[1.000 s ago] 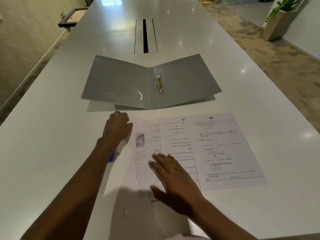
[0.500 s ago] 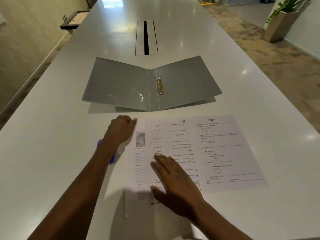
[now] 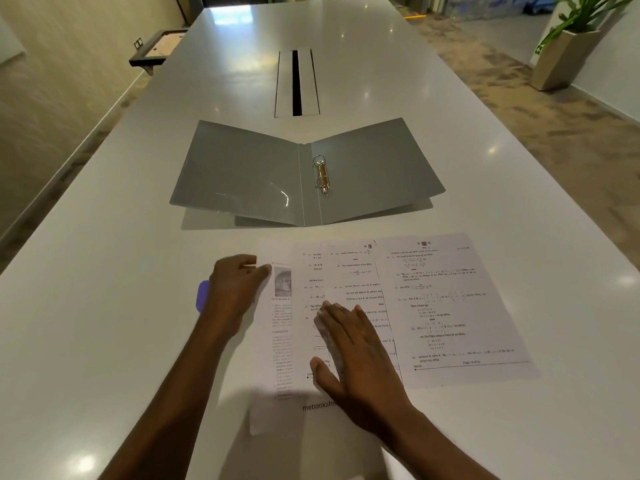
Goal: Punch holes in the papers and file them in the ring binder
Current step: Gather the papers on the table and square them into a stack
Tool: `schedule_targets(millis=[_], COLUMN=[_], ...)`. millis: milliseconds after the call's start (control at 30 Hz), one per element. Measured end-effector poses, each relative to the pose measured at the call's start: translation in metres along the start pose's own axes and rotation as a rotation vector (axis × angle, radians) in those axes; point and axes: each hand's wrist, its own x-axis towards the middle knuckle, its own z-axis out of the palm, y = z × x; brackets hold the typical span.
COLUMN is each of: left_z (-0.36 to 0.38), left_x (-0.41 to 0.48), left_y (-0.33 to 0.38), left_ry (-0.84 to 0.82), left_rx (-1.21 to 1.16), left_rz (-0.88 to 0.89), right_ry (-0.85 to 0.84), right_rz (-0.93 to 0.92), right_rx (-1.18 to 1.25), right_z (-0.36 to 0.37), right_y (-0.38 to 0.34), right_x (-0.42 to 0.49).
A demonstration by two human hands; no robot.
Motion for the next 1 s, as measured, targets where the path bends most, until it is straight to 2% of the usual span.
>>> schedule_targets(millis=[133, 233, 433, 700, 900, 1000], left_z=[0.006, 0.010, 0.018, 0.030, 0.029, 0.027], left_x=[-0.018, -0.039, -0.052, -0.057, -0.051, -0.051], left_y=[-0.022, -0.028, -0.038, -0.031, -0.037, -0.035], left_ry=[-0.035, -0.028, 0.020, 0.060, 0.032, 0.017], left_rx=[0.001, -0.042, -0.193, -0.260, -0.100, -0.106], left_rz=[0.047, 0.059, 0.051, 0.083, 0.156, 0.167], right_ry=[0.109, 0.125, -0.020, -0.153, -0.237, -0.151], right_rz=[0.048, 0.035, -0.075, -0.103, -0.100, -0.014], right_rx=[0.006, -0.055, -0.224, -0.275, -0.080, 0.043], right_z=[-0.001, -0.003, -0.001, 0.003, 0.000, -0.013], right_y=[0.001, 0.001, 0.001, -0.018, -0.031, -0.022], right_x=[-0.001, -0.002, -0.012, -0.006, 0.004, 0.006])
